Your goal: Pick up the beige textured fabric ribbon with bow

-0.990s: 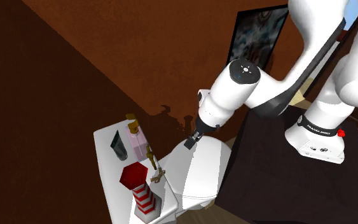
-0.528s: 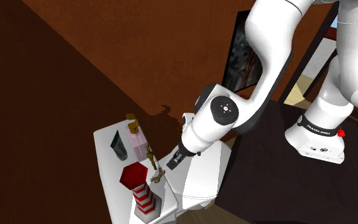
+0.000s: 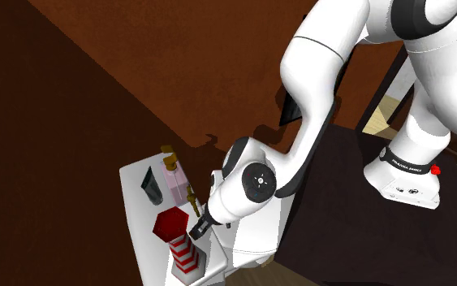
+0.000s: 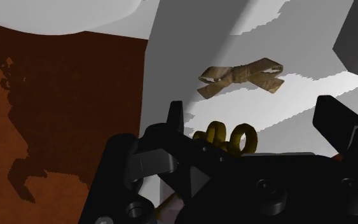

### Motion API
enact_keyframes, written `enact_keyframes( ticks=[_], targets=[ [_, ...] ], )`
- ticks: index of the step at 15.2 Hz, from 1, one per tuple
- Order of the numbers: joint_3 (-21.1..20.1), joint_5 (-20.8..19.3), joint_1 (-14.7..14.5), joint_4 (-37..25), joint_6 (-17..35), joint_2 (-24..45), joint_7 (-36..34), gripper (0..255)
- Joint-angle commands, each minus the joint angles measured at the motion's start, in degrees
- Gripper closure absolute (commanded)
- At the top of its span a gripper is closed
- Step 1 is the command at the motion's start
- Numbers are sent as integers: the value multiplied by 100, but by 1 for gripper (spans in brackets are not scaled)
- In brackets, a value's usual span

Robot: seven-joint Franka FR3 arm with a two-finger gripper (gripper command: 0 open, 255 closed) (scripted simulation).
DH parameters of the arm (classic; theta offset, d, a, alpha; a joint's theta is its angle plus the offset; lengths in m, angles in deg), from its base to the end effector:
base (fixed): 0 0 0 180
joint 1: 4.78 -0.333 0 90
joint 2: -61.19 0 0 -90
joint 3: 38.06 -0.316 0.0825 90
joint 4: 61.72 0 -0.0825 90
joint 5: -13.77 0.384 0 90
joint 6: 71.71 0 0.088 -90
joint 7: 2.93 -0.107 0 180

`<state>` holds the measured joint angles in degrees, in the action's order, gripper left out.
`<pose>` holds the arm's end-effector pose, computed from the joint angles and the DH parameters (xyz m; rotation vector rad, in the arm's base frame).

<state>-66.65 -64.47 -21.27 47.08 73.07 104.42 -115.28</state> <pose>0.4323 0.4386 0.1389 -3.0384 0.2466 -0.6979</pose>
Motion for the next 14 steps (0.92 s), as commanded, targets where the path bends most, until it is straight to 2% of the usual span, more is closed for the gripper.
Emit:
enact_keyframes(
  ticks=[1,8,9,14],
  targets=[
    [80,-124,-91,-162,5,186,-92,0],
    [262,-429,-239,-384,87,558,-351,0],
    [259,-423,-236,-383,85,553,-345,255],
    [264,-429,-238,-394,88,566,-346,255]
  ],
)
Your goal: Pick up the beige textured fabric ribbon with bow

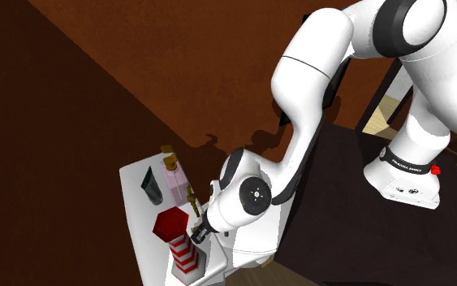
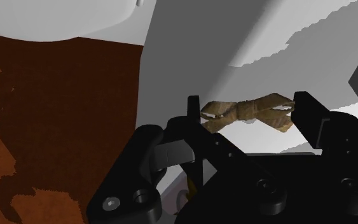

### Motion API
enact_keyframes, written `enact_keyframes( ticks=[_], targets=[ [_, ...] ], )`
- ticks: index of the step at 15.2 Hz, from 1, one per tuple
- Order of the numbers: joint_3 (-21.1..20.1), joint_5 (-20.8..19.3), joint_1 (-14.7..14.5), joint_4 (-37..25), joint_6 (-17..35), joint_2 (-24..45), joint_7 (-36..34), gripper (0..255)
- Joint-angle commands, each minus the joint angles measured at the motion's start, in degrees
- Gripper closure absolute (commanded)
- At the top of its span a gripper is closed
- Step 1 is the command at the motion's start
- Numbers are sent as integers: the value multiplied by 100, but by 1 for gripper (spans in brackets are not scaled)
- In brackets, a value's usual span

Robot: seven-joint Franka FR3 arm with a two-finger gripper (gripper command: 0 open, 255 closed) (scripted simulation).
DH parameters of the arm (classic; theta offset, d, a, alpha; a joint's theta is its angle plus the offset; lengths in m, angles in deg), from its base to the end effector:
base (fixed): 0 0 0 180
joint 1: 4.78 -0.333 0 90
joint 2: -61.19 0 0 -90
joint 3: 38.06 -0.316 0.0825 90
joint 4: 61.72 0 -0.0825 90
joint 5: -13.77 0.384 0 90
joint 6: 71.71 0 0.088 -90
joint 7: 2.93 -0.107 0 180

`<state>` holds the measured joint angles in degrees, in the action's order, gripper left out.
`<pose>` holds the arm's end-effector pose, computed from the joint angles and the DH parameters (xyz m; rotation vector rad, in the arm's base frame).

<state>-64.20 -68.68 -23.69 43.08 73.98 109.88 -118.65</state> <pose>0.4350 0.4441 0.1009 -3.0309 0.2432 -0.7070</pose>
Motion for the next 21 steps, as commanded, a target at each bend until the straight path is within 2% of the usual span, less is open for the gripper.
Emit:
enact_keyframes(
  ticks=[1,4,19,21],
  targets=[
    [15,2,4,-7,-8,25,6,255],
    [16,-8,4,15,-5,13,-14,255],
    [-504,865,420,539,-243,-963,729,255],
    [-510,874,424,543,-246,-973,737,255]
  ],
)
